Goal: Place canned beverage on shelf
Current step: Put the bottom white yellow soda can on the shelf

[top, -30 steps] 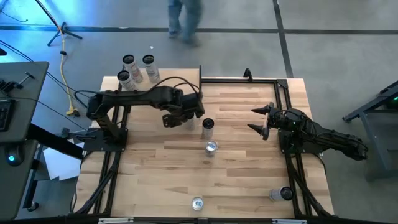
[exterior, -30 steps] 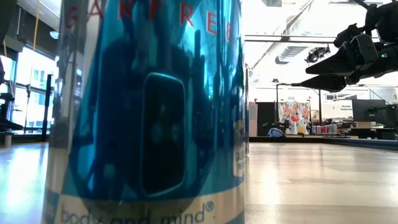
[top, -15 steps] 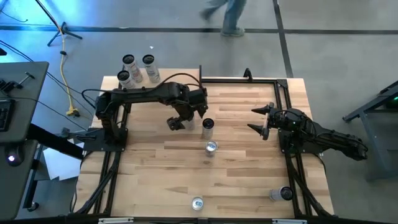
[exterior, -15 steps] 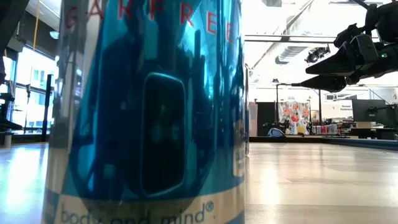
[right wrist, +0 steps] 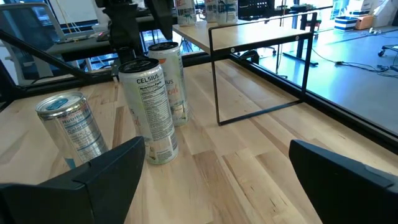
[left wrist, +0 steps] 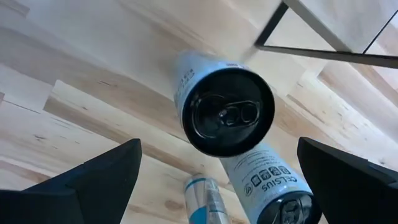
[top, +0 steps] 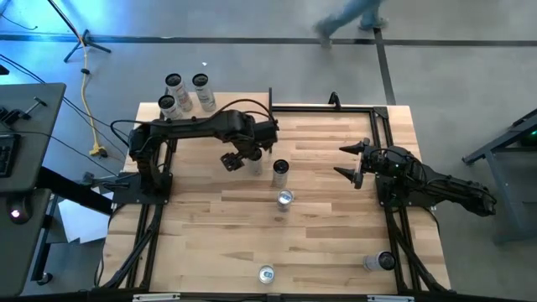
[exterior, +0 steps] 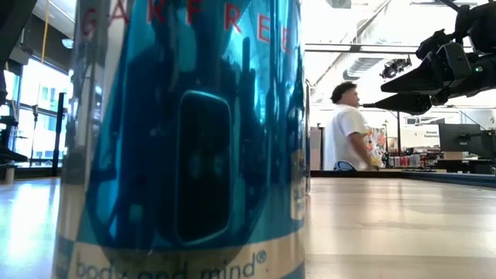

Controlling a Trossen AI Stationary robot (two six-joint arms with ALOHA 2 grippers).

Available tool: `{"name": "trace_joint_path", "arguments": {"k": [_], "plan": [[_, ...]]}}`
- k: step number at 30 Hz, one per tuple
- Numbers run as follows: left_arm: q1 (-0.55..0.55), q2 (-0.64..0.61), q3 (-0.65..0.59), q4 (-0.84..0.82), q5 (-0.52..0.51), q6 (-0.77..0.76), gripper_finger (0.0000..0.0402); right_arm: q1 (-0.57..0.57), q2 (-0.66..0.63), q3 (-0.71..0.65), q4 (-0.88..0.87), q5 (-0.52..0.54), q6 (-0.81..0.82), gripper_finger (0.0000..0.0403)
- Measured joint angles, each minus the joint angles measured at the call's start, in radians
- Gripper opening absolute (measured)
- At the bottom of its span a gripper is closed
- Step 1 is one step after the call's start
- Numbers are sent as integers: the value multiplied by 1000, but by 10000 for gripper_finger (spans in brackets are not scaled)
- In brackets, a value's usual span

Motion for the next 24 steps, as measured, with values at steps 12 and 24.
{"name": "trace_joint_path", "arguments": {"k": [12, 24], "plan": [[9, 33, 0, -38, -10, -36, 400, 0, 0, 0, 0, 0, 0, 387], [44, 79, -1, -8, 7, 82, 400, 0, 8, 0, 0, 0, 0, 387]]}}
